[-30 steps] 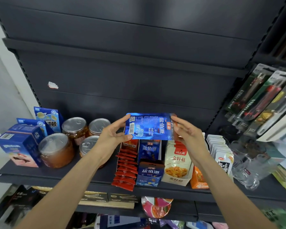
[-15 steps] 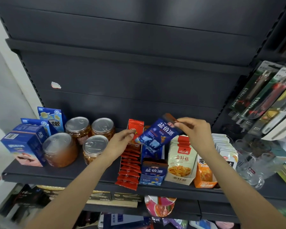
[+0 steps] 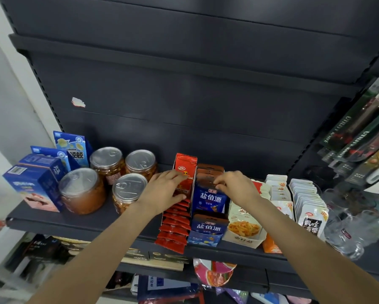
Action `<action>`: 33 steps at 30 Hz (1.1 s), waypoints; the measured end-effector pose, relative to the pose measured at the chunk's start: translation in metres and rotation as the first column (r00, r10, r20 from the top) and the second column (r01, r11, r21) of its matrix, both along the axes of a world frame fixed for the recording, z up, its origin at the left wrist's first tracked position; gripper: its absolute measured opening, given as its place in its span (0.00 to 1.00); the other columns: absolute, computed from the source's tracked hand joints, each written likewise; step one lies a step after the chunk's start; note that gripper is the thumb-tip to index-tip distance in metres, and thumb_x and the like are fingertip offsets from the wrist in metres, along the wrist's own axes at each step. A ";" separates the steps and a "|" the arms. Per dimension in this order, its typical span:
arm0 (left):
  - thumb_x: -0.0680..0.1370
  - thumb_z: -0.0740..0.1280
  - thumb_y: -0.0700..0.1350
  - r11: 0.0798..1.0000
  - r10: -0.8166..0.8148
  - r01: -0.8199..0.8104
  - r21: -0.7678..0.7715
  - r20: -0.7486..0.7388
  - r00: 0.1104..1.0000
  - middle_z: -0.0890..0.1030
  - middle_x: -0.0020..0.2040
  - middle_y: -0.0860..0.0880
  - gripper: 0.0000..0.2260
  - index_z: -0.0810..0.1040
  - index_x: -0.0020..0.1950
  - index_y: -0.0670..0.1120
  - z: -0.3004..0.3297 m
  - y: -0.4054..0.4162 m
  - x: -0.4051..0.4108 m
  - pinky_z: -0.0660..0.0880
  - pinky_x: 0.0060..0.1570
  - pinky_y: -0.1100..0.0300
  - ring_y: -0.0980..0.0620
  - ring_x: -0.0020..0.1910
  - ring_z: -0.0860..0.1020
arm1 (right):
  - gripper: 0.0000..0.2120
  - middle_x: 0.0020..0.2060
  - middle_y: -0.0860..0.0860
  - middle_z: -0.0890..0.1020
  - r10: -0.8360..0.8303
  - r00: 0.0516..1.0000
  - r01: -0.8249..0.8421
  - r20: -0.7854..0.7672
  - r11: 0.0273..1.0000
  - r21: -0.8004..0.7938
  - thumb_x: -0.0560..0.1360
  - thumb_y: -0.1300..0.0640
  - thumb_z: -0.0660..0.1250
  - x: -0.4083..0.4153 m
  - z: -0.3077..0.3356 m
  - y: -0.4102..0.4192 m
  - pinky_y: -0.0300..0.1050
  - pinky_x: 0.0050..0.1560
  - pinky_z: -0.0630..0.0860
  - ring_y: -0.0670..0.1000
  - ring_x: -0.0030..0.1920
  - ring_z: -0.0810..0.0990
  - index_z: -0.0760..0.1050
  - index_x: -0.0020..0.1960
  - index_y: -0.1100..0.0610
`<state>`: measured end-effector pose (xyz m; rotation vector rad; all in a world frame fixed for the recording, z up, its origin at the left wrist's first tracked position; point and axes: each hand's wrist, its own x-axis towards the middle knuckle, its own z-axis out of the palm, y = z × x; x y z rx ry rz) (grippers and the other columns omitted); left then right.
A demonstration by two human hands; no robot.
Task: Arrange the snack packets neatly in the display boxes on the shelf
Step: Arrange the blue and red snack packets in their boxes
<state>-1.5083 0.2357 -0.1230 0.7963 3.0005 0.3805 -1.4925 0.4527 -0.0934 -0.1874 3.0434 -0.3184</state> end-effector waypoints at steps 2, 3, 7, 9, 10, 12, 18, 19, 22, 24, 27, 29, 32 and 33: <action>0.78 0.63 0.54 1.000 -0.007 0.007 -0.003 0.011 1.000 0.61 0.75 0.53 0.27 0.59 0.75 0.54 0.001 -0.002 0.003 0.54 0.72 0.53 0.53 0.74 0.58 | 0.11 0.56 0.50 0.79 0.006 0.998 -0.003 -0.064 0.999 0.045 0.77 0.55 0.64 -0.006 -0.006 -0.003 0.45 0.51 0.77 0.50 0.54 0.78 0.77 0.59 0.52; 0.78 0.63 0.54 1.000 -0.012 0.012 -0.009 0.017 1.000 0.61 0.75 0.53 0.27 0.59 0.75 0.54 0.000 -0.003 0.005 0.54 0.72 0.53 0.53 0.74 0.58 | 0.10 0.54 0.50 0.79 0.006 0.995 0.000 -0.102 0.998 0.061 0.77 0.56 0.64 -0.009 -0.010 -0.004 0.44 0.51 0.77 0.50 0.53 0.78 0.77 0.57 0.52; 0.79 0.63 0.52 1.000 -0.027 0.026 0.008 0.017 1.000 0.62 0.75 0.54 0.25 0.60 0.75 0.55 -0.003 -0.007 0.006 0.54 0.72 0.55 0.54 0.74 0.59 | 0.07 0.51 0.51 0.76 0.002 0.978 0.017 -0.210 0.996 0.086 0.77 0.59 0.63 -0.018 -0.025 -0.009 0.44 0.46 0.74 0.51 0.52 0.75 0.76 0.54 0.56; 0.79 0.63 0.51 1.000 -0.016 0.016 0.022 0.017 1.000 0.64 0.74 0.54 0.24 0.61 0.74 0.55 -0.003 -0.007 0.006 0.54 0.72 0.55 0.54 0.73 0.60 | 0.08 0.52 0.52 0.76 -0.018 0.978 0.038 -0.208 0.995 0.090 0.77 0.60 0.63 -0.019 -0.031 -0.011 0.44 0.48 0.74 0.51 0.53 0.75 0.76 0.55 0.56; 0.79 0.62 0.52 1.000 -0.014 0.014 0.023 0.016 1.000 0.64 0.74 0.54 0.24 0.61 0.74 0.54 -0.003 -0.006 0.006 0.55 0.72 0.56 0.54 0.73 0.61 | 0.09 0.53 0.52 0.77 -0.024 0.979 0.044 -0.200 0.995 0.092 0.76 0.60 0.64 -0.019 -0.033 -0.012 0.44 0.51 0.74 0.52 0.55 0.75 0.76 0.56 0.56; 0.79 0.63 0.52 1.000 -0.018 0.018 0.018 0.015 1.000 0.65 0.73 0.54 0.24 0.61 0.74 0.54 -0.002 -0.004 0.008 0.55 0.72 0.55 0.54 0.73 0.61 | 0.14 0.58 0.52 0.76 -0.024 0.984 0.039 -0.178 0.996 0.080 0.76 0.58 0.65 -0.017 -0.033 -0.012 0.45 0.56 0.73 0.51 0.59 0.74 0.74 0.62 0.55; 0.79 0.63 0.52 1.000 -0.004 0.003 0.014 0.028 1.000 0.65 0.73 0.53 0.25 0.61 0.74 0.54 -0.002 -0.001 0.016 0.57 0.71 0.55 0.53 0.73 0.62 | 0.15 0.59 0.50 0.79 0.024 0.999 -0.015 0.028 0.960 -0.280 0.77 0.51 0.64 0.016 -0.014 -0.003 0.43 0.55 0.75 0.48 0.57 0.77 0.76 0.62 0.53; 0.79 0.63 0.53 1.000 -0.002 0.001 0.011 0.038 0.999 0.65 0.74 0.53 0.25 0.61 0.74 0.54 -0.002 -0.001 0.017 0.58 0.71 0.54 0.53 0.73 0.62 | 0.14 0.57 0.50 0.80 0.063 0.993 -0.029 0.101 0.950 -0.310 0.77 0.50 0.65 0.022 -0.011 -0.002 0.43 0.53 0.76 0.48 0.55 0.78 0.77 0.61 0.53; 0.79 0.63 0.53 1.000 0.003 -0.003 0.007 0.064 0.998 0.64 0.74 0.53 0.25 0.61 0.74 0.54 0.000 -0.001 0.021 0.58 0.71 0.53 0.53 0.73 0.62 | 0.13 0.55 0.51 0.81 0.125 0.972 -0.089 0.200 0.980 -0.180 0.76 0.52 0.66 0.034 -0.006 -0.002 0.47 0.52 0.78 0.48 0.53 0.79 0.77 0.59 0.53; 0.79 0.63 0.53 1.000 0.006 -0.006 0.006 0.082 0.997 0.64 0.74 0.53 0.25 0.61 0.74 0.53 0.002 -0.001 0.023 0.59 0.71 0.52 0.52 0.73 0.62 | 0.11 0.55 0.51 0.81 0.105 0.982 -0.098 0.154 0.994 -0.057 0.77 0.54 0.65 0.037 -0.006 -0.005 0.46 0.51 0.78 0.49 0.54 0.78 0.78 0.58 0.52; 0.79 0.62 0.53 1.000 0.010 -0.011 0.013 0.105 0.994 0.65 0.73 0.52 0.25 0.61 0.74 0.52 0.003 0.000 0.023 0.60 0.71 0.51 0.52 0.73 0.62 | 0.10 0.53 0.51 0.81 0.077 0.994 -0.074 0.075 0.997 -0.038 0.78 0.55 0.63 0.041 -0.003 -0.009 0.43 0.46 0.77 0.48 0.52 0.79 0.78 0.58 0.51; 0.79 0.62 0.53 0.998 0.026 -0.032 0.047 0.130 0.991 0.66 0.73 0.51 0.23 0.63 0.74 0.52 0.003 0.000 0.021 0.62 0.70 0.50 0.51 0.72 0.63 | 0.10 0.53 0.50 0.82 0.052 0.999 -0.053 -0.011 0.996 -0.072 0.78 0.54 0.63 0.043 0.005 -0.009 0.41 0.43 0.75 0.48 0.50 0.79 0.78 0.58 0.51; 0.80 0.61 0.52 0.990 0.070 -0.090 0.112 0.176 0.982 0.68 0.71 0.50 0.22 0.64 0.73 0.51 0.003 0.000 0.018 0.64 0.69 0.49 0.50 0.70 0.65 | 0.11 0.52 0.50 0.82 -0.027 0.990 -0.004 -0.137 0.974 -0.225 0.78 0.55 0.64 0.044 0.022 -0.003 0.44 0.47 0.76 0.49 0.51 0.79 0.79 0.58 0.53; 0.80 0.61 0.52 0.988 0.077 -0.098 0.118 0.172 0.982 0.69 0.71 0.50 0.22 0.65 0.73 0.51 0.004 0.000 0.017 0.64 0.69 0.49 0.50 0.70 0.66 | 0.10 0.51 0.50 0.82 -0.049 0.983 0.000 -0.175 0.963 -0.271 0.77 0.55 0.64 0.043 0.027 0.001 0.44 0.47 0.77 0.49 0.50 0.79 0.79 0.57 0.53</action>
